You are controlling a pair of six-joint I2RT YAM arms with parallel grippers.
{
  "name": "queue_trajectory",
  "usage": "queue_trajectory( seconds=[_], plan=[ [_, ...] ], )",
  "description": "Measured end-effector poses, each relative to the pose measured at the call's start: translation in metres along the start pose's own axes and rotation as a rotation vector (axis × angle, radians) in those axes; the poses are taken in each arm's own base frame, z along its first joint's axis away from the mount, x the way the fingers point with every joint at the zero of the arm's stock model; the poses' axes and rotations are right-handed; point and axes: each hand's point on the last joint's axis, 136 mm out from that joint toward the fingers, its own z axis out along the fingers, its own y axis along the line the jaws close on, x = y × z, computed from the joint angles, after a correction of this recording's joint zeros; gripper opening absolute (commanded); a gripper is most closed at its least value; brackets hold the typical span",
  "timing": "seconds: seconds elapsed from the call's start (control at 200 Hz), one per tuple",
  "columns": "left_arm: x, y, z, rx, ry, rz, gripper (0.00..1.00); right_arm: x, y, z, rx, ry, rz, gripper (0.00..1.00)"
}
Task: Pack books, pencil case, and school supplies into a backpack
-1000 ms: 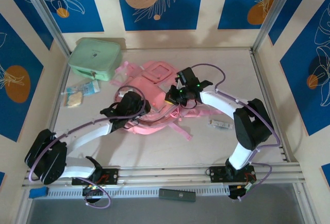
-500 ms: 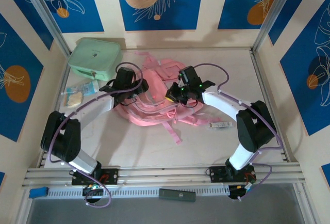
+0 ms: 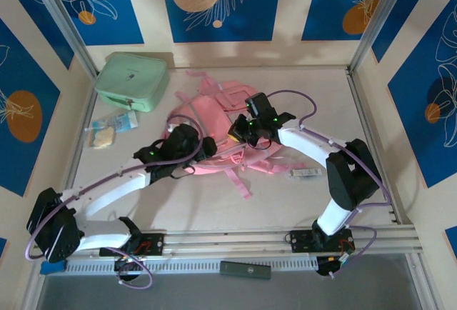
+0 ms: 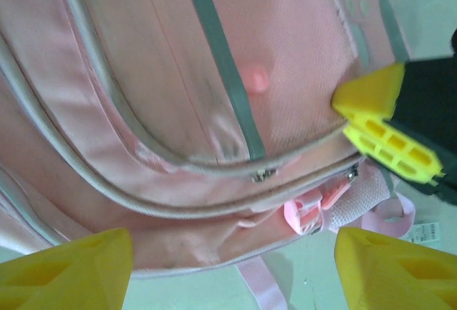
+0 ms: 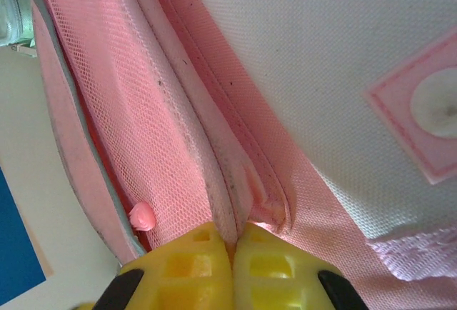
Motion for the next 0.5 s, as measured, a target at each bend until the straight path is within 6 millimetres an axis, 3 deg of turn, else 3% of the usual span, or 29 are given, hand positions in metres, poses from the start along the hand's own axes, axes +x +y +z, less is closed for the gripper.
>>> queue_trajectory(
  seconds=[0.18,0.345,0.5],
  plan=[
    [0.025,-0.013,0.014,-0.073,0.012,0.026,0.81,0.002,0.0,0.001,0.006,-0.007,0.007,0.0],
    [0.025,-0.032,0.03,-0.114,0.004,0.008,0.87,0.001,0.003,0.001,0.005,-0.009,0.017,0.0],
    [0.026,-0.026,0.042,-0.192,-0.009,-0.007,0.91,0.0,0.004,0.003,0.007,-0.007,0.032,0.0]
  ],
)
